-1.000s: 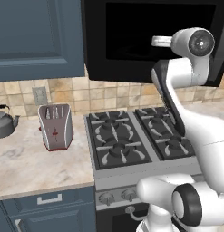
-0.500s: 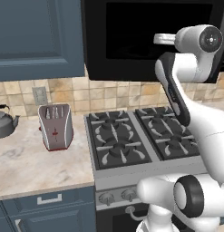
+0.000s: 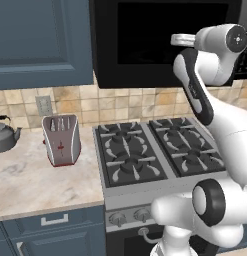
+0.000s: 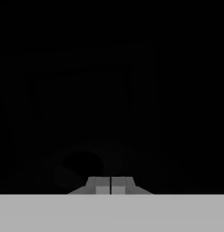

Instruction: Pick the eggplant from the counter and place it in the microwave. Then turn on the microwave.

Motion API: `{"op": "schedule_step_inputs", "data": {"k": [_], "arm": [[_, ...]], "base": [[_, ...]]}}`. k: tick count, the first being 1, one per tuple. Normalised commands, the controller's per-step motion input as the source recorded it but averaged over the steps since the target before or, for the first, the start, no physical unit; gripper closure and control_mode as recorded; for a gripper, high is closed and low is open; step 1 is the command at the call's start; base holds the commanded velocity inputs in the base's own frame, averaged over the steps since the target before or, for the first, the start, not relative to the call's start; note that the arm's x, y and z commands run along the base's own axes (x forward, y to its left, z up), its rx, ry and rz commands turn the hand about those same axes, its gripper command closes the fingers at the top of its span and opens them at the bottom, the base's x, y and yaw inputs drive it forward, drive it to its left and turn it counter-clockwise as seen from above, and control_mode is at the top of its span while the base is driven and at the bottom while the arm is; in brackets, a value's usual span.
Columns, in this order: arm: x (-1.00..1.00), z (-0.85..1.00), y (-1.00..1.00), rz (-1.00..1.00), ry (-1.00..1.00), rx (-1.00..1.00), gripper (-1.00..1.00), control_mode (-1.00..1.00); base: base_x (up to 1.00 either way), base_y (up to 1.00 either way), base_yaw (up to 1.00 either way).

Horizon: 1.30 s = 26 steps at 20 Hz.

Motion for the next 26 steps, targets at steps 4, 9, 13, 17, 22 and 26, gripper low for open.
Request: {"op": "schedule_step_inputs", "data": {"k": [4, 9, 13, 17, 22, 26], "arm": [[0.3, 0.0, -0.07, 0.04, 0.0, 0.0, 1.0, -1.0], [0.3, 0.0, -0.01, 0.02, 0.0, 0.0, 1.0, -1.0], [0.27, 0.0, 0.0, 0.01, 0.0, 0.0, 1.0, -1.0], [0.25, 0.0, 0.0, 0.01, 0.0, 0.0, 1.0, -1.0], [0.24, 0.0, 0.0, 0.01, 0.0, 0.0, 1.0, -1.0], [0.21, 0.0, 0.0, 0.0, 0.0, 0.0, 1.0, -1.0]], "base": [[0.0, 0.0, 0.0], [0.0, 0.0, 0.0], [0.0, 0.0, 0.0], [0.0, 0.0, 0.0], [0.0, 0.0, 0.0], [0.0, 0.0, 0.0]]}}
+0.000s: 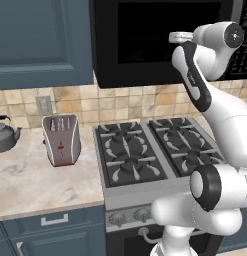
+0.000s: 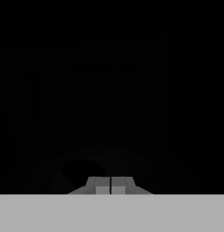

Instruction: Pick the eggplant from the counter and place it in the microwave. Then turn on the microwave.

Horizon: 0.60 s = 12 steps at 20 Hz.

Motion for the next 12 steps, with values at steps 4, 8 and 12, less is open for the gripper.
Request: {"op": "schedule_step_inputs", "data": {"k": [4, 8, 12], "arm": [[0.13, 0.0, 0.0, 0.0, 0.0, 0.0, 1.0, -1.0], [-0.02, 0.01, 0.0, 0.0, -0.01, 0.0, 1.0, -1.0], [-0.19, 0.05, -0.01, 0.0, -0.01, 0.0, 1.0, -1.0]], "base": [[0.0, 0.0, 0.0], [0.0, 0.0, 0.0], [0.0, 0.0, 0.0]]}}
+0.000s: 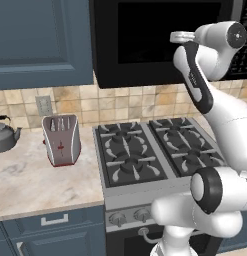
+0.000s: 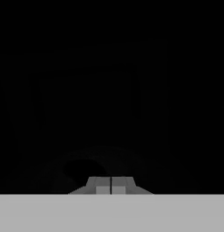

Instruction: Pick the eggplant from the counter and place it in the microwave. Then turn on the microwave.

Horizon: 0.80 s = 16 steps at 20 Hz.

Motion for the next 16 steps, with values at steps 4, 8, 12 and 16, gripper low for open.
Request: {"op": "schedule_step_inputs", "data": {"k": [4, 8, 12, 16], "arm": [[-0.27, 0.04, -0.04, 0.0, -0.02, 0.0, 1.0, -1.0], [-0.29, 0.02, -0.07, 0.0, -0.01, 0.0, 1.0, -1.0], [-0.29, 0.0, -0.11, 0.0, 0.0, 0.0, 1.0, -1.0], [-0.21, 0.0, -0.12, 0.0, 0.0, 0.0, 1.0, -1.0]], "base": [[0.0, 0.0, 0.0], [0.0, 0.0, 0.0], [0.0, 0.0, 0.0], [0.0, 0.0, 0.0]]}}
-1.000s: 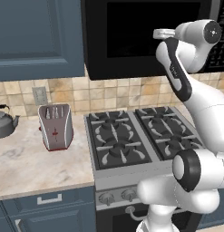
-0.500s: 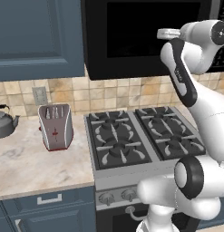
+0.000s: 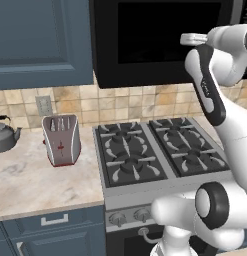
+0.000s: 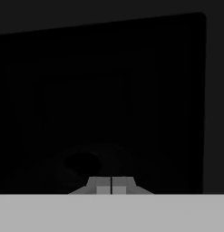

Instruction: Pick the eggplant from the counter and place it in the microwave. Then turn on the microwave.

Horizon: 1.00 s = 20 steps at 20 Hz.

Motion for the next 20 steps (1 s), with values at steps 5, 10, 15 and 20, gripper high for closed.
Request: {"op": "schedule_step_inputs", "data": {"k": [5, 10, 15, 20], "arm": [[-0.08, 0.0, -0.11, 0.01, 0.0, 0.0, 1.0, -1.0], [-0.06, 0.0, -0.12, 0.01, 0.0, 0.0, 1.0, -1.0], [-0.11, 0.0, -0.15, 0.02, 0.0, 0.01, 1.0, -1.0], [-0.2, 0.0, -0.14, 0.03, -0.02, 0.0, 1.0, -1.0]], "base": [[0.0, 0.0, 0.0], [0.0, 0.0, 0.0], [0.0, 0.0, 0.0], [0.0, 0.0, 0.0]]}}
